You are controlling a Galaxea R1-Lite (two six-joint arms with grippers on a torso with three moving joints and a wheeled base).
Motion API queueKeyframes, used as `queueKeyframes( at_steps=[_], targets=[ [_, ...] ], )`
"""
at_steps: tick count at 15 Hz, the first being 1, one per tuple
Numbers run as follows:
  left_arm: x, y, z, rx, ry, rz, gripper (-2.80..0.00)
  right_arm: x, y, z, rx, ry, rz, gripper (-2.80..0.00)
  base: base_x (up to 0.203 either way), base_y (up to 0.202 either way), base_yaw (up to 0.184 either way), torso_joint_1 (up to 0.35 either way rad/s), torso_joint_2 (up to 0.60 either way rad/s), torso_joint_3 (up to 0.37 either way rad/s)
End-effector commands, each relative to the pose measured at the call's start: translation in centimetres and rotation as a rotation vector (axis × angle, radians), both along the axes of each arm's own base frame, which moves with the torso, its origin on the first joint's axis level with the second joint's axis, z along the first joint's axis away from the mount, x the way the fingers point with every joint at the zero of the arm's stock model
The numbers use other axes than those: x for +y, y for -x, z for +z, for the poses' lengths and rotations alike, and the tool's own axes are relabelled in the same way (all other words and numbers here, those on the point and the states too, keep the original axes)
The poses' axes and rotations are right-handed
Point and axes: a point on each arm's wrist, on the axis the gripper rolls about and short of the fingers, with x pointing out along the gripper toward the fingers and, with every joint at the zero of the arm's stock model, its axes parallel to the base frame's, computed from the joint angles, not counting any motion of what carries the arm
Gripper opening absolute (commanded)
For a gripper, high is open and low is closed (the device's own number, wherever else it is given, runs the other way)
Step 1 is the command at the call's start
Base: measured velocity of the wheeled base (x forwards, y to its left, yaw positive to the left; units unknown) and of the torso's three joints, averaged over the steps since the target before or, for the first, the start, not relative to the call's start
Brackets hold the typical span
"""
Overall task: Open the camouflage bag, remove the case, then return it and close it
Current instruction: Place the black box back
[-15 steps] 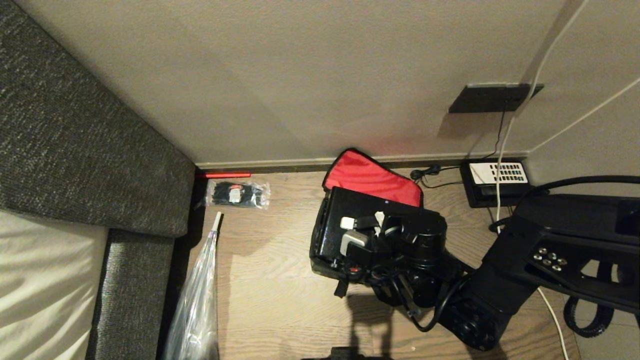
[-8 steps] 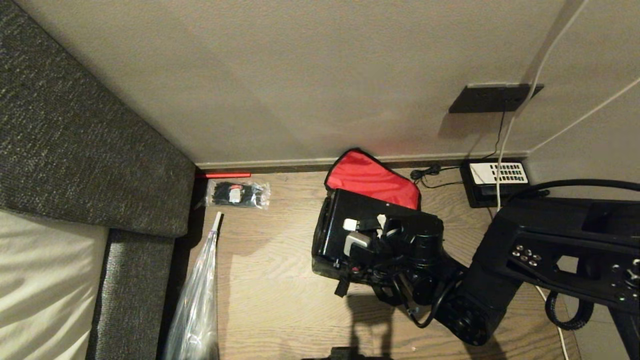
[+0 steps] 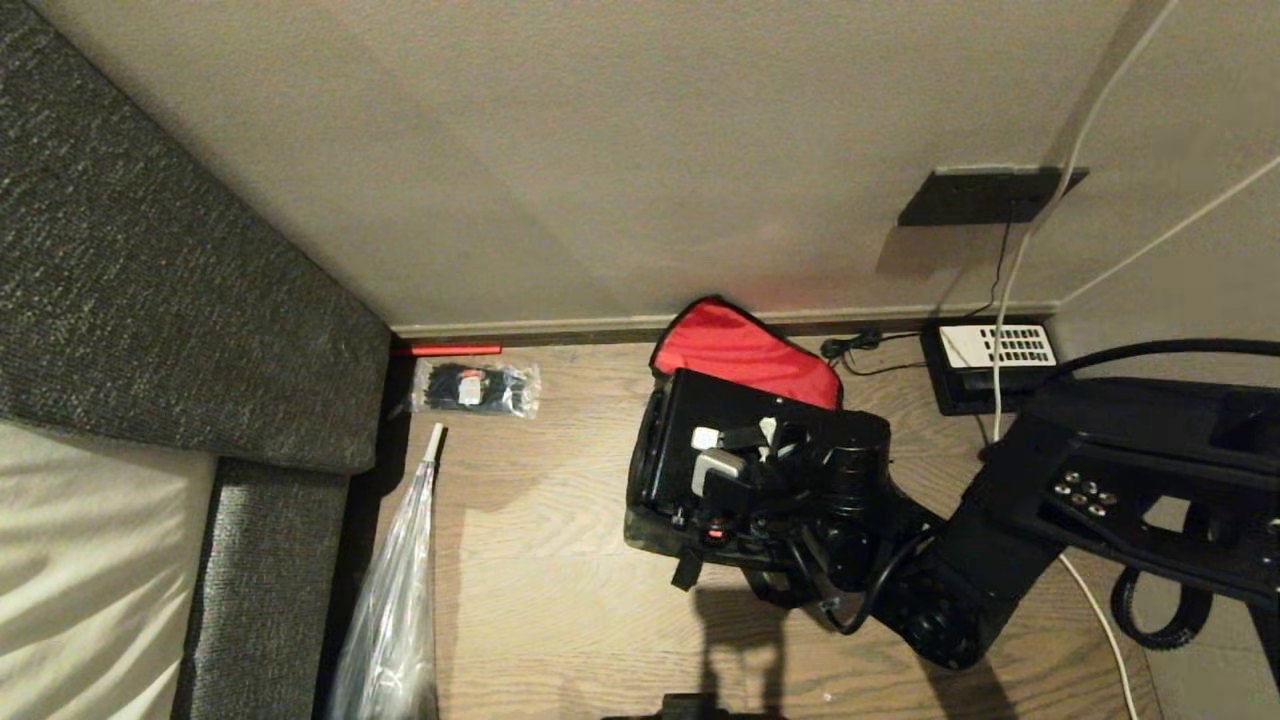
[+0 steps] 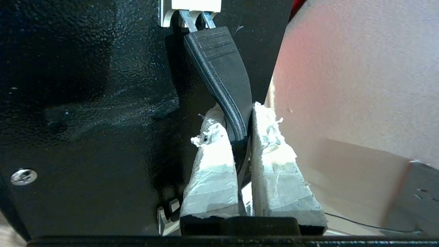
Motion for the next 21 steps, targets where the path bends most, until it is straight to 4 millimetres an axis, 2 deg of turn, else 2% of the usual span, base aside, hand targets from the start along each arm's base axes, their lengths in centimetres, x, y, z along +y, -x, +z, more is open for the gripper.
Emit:
queueKeyframes(
  at_steps=[1,4,8,14,21],
  targets=[
    [0.0,0.0,-0.1,0.001,0.000,0.001,-2.80,0.1,0.8,2.7,-0.038,-0.021,0.007,-2.80,0.000,0.000,0.000,0.000,0.00,0.000],
    [0.0,0.0,-0.1,0.001,0.000,0.001,-2.80,0.7,1.7,4.2,-0.056,-0.031,0.025,-2.80,0.000,0.000,0.000,0.000,0.00,0.000],
    [0.0,0.0,-0.1,0.001,0.000,0.001,-2.80,1.0,2.2,4.7,-0.067,-0.037,0.009,-2.80,0.000,0.000,0.000,0.000,0.00,0.000],
    [0.0,0.0,-0.1,0.001,0.000,0.001,-2.80,0.7,2.8,4.0,0.000,-0.023,0.011,-2.80,0.000,0.000,0.000,0.000,0.00,0.000],
    [0.0,0.0,-0.1,0.001,0.000,0.001,-2.80,0.6,3.2,2.1,0.108,-0.022,0.009,-2.80,0.000,0.000,0.000,0.000,0.00,0.000]
  ],
)
